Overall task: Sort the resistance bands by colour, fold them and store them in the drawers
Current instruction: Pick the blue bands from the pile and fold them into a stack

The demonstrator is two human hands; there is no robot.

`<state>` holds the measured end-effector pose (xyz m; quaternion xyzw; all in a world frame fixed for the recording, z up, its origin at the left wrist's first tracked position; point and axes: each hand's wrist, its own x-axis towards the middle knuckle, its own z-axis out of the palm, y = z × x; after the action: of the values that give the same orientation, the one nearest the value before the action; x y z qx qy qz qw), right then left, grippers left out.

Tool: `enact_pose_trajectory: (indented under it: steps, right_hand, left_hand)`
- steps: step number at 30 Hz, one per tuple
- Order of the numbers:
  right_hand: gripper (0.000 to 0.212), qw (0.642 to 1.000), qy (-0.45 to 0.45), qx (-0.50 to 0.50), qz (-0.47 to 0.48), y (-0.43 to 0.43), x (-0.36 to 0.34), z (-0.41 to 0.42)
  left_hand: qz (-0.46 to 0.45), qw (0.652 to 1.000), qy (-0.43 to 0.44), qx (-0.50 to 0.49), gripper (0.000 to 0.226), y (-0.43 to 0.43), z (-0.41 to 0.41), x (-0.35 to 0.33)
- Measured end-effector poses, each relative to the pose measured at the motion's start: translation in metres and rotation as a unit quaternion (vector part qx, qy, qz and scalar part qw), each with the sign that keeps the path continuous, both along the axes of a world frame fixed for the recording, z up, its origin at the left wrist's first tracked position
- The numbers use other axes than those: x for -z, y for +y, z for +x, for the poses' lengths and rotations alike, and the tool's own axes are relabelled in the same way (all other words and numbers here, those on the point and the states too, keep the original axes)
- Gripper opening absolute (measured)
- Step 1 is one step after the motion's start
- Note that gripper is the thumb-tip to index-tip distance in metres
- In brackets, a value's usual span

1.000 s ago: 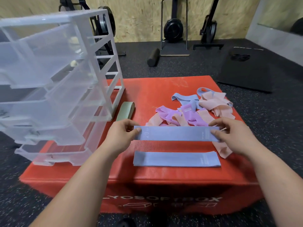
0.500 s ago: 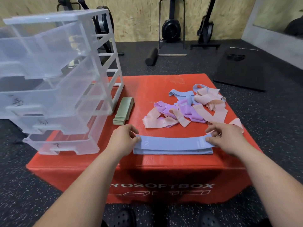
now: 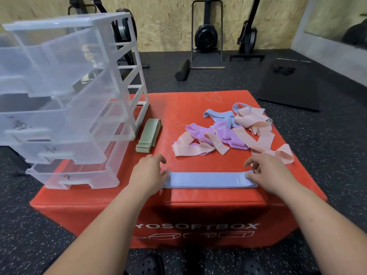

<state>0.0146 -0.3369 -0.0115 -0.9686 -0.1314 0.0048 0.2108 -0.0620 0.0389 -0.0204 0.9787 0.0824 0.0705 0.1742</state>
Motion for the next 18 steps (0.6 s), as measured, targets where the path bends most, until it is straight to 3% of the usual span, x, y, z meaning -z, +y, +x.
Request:
enact_pose_trajectory:
  steps: [5,10,18]
  right_hand:
    - [0.041,0.998,-0.007,-0.056,0.004,-0.009,-0.012,0.002]
    - [0.078,0.984,0.049,-0.131,-0.106,-0.007,-0.010,0.001]
    - [0.066,0.986,0.057,-0.122,-0.102,-0.008,-0.005,0.005]
  left_hand:
    - [-0.030,0.996,-0.029,0.082,0.050,0.010,0.000,-0.007]
    - [0.004,0.975,0.074,0.209,0.085,0.002,-0.006,-0.008]
    - [0.028,0.979,0.052,0.194,0.072,0.001,-0.004,-0.009]
